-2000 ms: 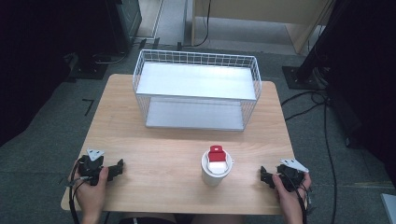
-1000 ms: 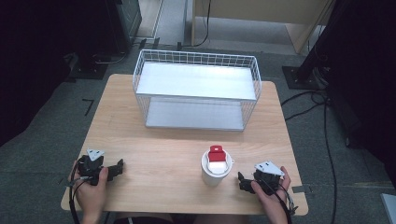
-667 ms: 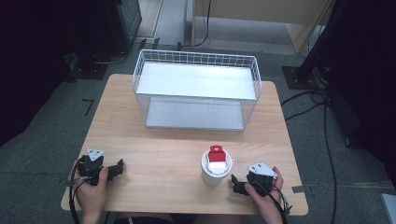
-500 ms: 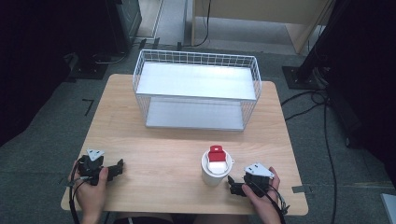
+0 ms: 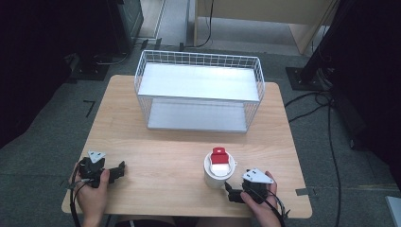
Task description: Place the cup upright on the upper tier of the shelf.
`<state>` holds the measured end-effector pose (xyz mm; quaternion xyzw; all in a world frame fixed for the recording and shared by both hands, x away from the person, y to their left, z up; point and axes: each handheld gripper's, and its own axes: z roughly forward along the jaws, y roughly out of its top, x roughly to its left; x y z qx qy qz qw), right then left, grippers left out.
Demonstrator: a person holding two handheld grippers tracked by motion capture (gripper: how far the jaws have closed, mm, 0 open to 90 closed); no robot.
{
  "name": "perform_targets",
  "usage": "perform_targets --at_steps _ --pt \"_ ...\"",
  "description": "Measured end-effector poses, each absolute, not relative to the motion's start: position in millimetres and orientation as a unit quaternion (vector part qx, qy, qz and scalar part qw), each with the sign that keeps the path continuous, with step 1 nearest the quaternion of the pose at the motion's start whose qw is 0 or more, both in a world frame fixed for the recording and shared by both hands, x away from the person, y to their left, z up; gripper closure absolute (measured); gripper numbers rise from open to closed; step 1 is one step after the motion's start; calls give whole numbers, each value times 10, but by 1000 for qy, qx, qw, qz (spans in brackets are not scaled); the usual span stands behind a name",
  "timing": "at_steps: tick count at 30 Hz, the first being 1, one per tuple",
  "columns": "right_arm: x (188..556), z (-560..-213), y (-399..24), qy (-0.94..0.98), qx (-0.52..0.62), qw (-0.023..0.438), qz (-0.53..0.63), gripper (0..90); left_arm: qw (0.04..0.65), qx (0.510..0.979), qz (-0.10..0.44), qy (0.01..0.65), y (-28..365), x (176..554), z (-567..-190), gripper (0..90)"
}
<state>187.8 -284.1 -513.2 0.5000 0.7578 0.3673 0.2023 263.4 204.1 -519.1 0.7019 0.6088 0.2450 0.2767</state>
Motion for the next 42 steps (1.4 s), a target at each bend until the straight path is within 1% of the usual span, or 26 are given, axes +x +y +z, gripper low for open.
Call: perform_targets --at_steps 5,12,20,25,30,31,32,33,34,39,42 --pt "1840 -5096 -2830 763 486 205 374 45 277 702 245 609 2041 2634 -5190 0" --pt "1808 -5050 -2803 766 465 192 400 45 277 702 245 609 2041 2634 -5191 0" --pt "1822 -4999 -2676 761 451 164 436 21 276 702 245 609 2041 2634 -5190 0" --pt "1840 -4936 -2629 746 448 159 466 20 276 702 245 609 2041 2634 -5190 0" --pt "1865 -4871 -2530 727 451 168 490 14 277 702 245 609 2041 2634 -5191 0" --pt "1876 -4845 -2480 722 454 177 491 0 277 702 245 609 2041 2634 -5191 0" --pt "1876 -4845 -2480 722 454 177 491 0 277 702 245 609 2041 2634 -5191 0" --pt "1885 -4817 -2431 718 452 188 494 0 277 702 245 609 2041 2634 -5191 0" --pt "1885 -4817 -2431 718 452 188 494 0 277 702 245 609 2041 2634 -5191 0" --pt "1919 -4768 -2308 711 458 219 487 0 276 702 244 609 2043 2633 -5189 0" --pt "1925 -4757 -2271 706 459 227 489 0 276 702 244 609 2043 2633 -5190 0"
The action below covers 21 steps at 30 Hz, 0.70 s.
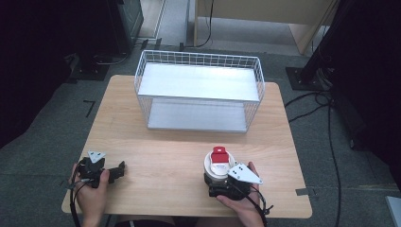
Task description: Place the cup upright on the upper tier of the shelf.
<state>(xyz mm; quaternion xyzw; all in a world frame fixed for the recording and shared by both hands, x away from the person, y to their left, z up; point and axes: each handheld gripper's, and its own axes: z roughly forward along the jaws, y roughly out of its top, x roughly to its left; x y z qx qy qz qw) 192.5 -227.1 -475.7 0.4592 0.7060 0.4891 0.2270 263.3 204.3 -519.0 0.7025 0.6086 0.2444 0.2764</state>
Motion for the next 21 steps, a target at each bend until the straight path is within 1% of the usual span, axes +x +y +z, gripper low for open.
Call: perform_targets --at_steps 5,21 --pt "1950 -4752 -2188 692 469 234 496 0 277 702 244 609 2042 2633 -5190 0" --pt "1913 -4758 -2154 666 485 257 505 10 277 702 244 609 2042 2633 -5190 0"
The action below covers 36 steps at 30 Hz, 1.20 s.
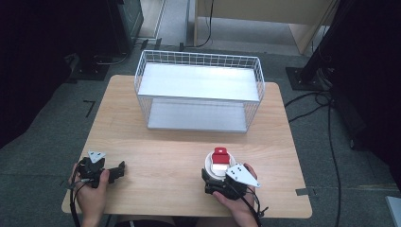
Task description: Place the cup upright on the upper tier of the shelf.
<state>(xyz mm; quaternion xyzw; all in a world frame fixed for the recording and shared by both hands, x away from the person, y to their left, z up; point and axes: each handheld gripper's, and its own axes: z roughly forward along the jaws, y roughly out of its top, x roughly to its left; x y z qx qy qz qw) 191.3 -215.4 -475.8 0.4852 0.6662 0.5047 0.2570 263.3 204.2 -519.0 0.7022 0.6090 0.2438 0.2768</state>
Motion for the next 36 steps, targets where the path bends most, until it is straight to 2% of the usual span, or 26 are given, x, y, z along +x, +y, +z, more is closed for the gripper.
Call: perform_targets --at_steps 11,36 --pt "1943 -4577 -2247 641 497 272 518 11 277 702 244 609 2041 2634 -5190 0" --pt "2356 -3773 -2198 612 462 313 561 12 277 702 244 609 2042 2634 -5190 0"
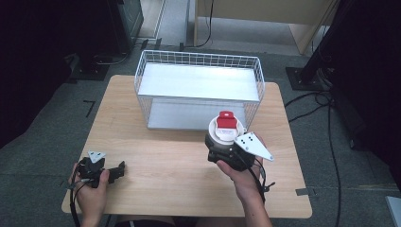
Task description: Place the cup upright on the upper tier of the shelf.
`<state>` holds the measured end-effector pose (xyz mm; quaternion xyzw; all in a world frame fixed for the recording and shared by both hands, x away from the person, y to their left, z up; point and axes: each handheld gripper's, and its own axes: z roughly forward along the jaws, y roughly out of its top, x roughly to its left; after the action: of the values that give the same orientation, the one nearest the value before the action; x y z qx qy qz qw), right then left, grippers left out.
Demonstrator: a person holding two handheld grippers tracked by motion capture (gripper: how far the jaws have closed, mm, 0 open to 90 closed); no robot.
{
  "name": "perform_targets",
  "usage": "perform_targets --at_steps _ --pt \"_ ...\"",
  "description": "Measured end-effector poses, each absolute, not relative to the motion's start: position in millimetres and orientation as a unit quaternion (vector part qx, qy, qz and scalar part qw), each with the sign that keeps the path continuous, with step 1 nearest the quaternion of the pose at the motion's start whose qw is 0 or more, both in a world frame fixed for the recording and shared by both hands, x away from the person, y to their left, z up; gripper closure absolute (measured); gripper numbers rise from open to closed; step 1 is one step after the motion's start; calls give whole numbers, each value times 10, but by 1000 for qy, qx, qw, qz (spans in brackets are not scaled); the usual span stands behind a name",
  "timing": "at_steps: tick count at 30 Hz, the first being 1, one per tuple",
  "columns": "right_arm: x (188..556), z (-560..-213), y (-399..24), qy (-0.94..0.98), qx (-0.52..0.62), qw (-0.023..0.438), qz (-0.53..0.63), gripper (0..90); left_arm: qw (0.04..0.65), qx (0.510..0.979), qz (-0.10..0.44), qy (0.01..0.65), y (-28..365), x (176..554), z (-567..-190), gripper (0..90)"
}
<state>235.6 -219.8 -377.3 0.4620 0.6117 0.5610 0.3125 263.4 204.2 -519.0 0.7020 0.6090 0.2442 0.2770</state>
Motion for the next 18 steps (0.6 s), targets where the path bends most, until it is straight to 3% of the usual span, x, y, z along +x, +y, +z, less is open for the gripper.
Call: perform_targets --at_steps 18 --pt "2779 -3157 -2175 585 441 356 581 12 277 702 244 609 2043 2634 -5189 0"
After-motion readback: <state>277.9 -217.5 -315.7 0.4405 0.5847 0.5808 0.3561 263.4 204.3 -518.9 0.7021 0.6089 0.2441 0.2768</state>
